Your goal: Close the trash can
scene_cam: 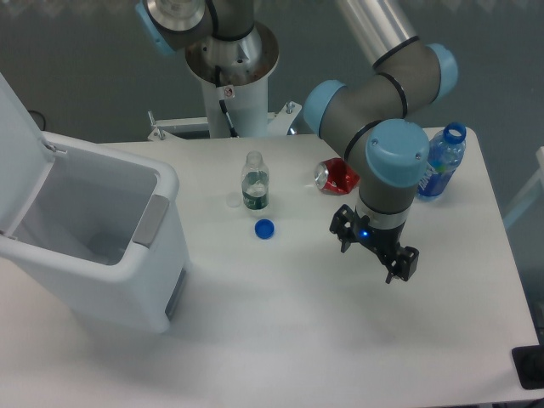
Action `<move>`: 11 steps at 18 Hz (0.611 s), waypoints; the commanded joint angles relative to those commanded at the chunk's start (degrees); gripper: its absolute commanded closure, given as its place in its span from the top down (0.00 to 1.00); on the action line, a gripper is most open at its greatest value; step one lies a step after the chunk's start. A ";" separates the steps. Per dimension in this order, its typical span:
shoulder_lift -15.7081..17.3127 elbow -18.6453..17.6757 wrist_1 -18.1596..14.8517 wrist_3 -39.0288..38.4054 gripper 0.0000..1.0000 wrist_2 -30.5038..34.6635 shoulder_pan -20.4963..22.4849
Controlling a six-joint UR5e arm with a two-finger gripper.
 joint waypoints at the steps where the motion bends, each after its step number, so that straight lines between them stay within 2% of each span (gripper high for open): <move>1: 0.09 0.00 0.00 0.09 1.00 0.35 0.00; 7: 0.35 -0.35 0.00 -0.44 1.00 0.88 -0.09; 9: 1.49 -0.18 -0.17 -0.79 1.00 0.45 0.00; 11: 3.16 0.17 -0.09 -4.89 1.00 -0.69 -0.09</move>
